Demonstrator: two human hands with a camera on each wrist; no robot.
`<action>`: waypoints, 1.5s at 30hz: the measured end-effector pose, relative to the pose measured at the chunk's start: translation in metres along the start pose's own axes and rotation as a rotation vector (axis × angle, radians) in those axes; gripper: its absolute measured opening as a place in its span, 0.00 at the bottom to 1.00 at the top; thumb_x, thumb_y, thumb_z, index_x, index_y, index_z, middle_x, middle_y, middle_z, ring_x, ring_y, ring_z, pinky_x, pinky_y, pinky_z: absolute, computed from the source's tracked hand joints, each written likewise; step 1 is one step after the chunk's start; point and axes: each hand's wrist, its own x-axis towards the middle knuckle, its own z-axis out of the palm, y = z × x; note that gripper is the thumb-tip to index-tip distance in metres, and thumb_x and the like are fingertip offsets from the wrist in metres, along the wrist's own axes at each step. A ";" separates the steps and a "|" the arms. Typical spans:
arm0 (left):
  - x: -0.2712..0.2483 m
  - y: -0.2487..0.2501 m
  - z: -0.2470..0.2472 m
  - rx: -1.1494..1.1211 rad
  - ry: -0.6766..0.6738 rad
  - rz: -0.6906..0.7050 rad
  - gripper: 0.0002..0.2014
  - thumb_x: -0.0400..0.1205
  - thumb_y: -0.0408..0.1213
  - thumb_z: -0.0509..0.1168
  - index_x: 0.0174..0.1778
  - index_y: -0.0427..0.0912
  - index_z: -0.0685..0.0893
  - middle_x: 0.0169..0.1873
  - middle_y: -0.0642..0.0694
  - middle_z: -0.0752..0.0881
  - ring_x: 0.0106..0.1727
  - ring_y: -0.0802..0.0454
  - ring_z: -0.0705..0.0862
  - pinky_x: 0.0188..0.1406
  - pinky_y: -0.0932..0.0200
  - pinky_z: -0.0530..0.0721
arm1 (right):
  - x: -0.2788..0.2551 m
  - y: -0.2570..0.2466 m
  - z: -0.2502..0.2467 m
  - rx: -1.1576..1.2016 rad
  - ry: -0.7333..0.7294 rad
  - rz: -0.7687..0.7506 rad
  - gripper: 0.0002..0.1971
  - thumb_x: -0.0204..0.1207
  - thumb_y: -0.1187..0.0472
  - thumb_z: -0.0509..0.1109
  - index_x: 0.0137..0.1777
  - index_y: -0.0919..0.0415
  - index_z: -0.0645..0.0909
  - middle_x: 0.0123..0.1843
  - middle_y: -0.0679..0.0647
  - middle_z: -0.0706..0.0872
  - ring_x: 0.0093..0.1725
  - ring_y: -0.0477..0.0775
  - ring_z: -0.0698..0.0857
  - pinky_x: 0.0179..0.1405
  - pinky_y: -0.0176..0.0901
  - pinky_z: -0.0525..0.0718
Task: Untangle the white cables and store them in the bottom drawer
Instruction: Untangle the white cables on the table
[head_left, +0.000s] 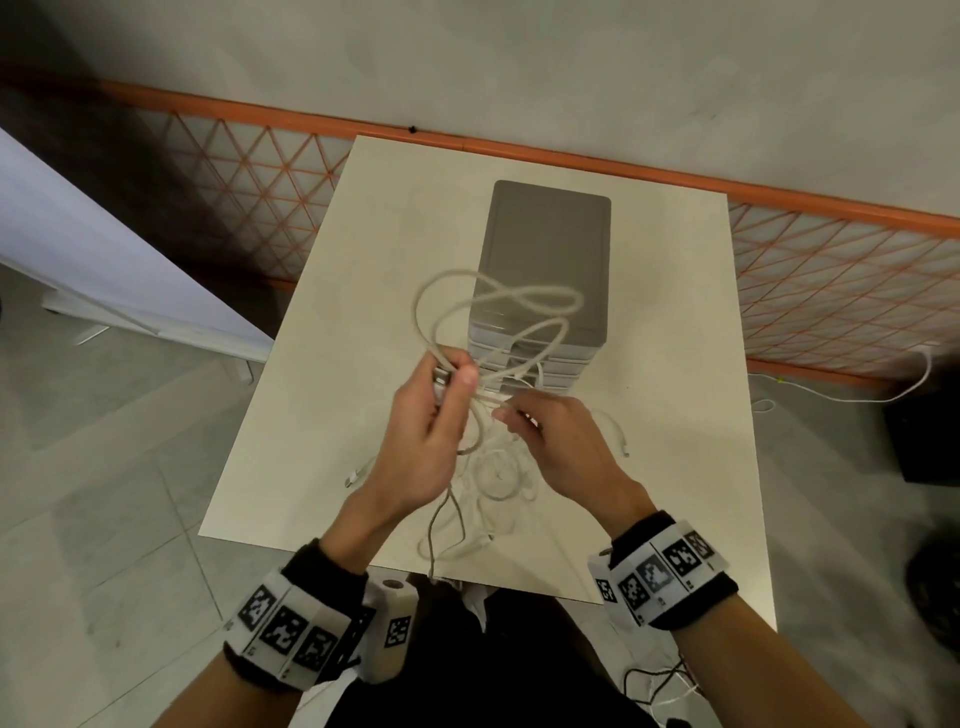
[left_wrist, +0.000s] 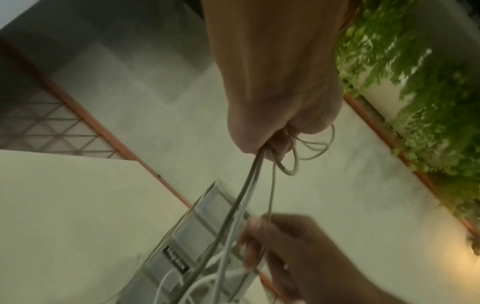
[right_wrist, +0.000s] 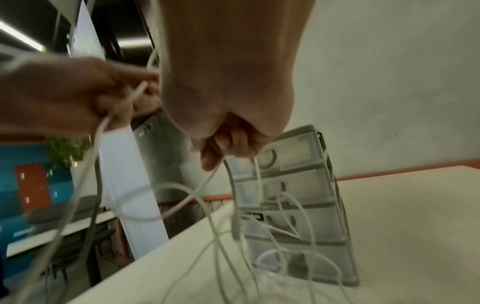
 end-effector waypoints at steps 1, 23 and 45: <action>0.001 0.008 -0.004 -0.028 0.020 0.018 0.08 0.89 0.40 0.57 0.47 0.40 0.75 0.27 0.45 0.67 0.24 0.49 0.62 0.19 0.57 0.61 | -0.003 0.005 0.004 0.024 -0.006 -0.011 0.11 0.85 0.53 0.67 0.43 0.57 0.83 0.35 0.37 0.79 0.32 0.41 0.75 0.34 0.44 0.76; -0.090 0.045 -0.111 0.634 0.061 -0.171 0.09 0.88 0.41 0.61 0.42 0.45 0.78 0.24 0.47 0.77 0.25 0.54 0.72 0.28 0.68 0.70 | -0.011 -0.056 0.063 0.266 -0.351 -0.236 0.12 0.84 0.65 0.67 0.64 0.66 0.84 0.52 0.47 0.77 0.44 0.33 0.77 0.49 0.24 0.73; -0.100 -0.004 -0.102 0.463 0.447 -0.317 0.20 0.89 0.44 0.61 0.31 0.41 0.71 0.21 0.41 0.70 0.32 0.32 0.74 0.35 0.42 0.75 | 0.034 -0.042 0.168 -0.170 -0.604 -0.044 0.18 0.81 0.71 0.60 0.69 0.65 0.77 0.63 0.60 0.80 0.62 0.61 0.78 0.57 0.49 0.76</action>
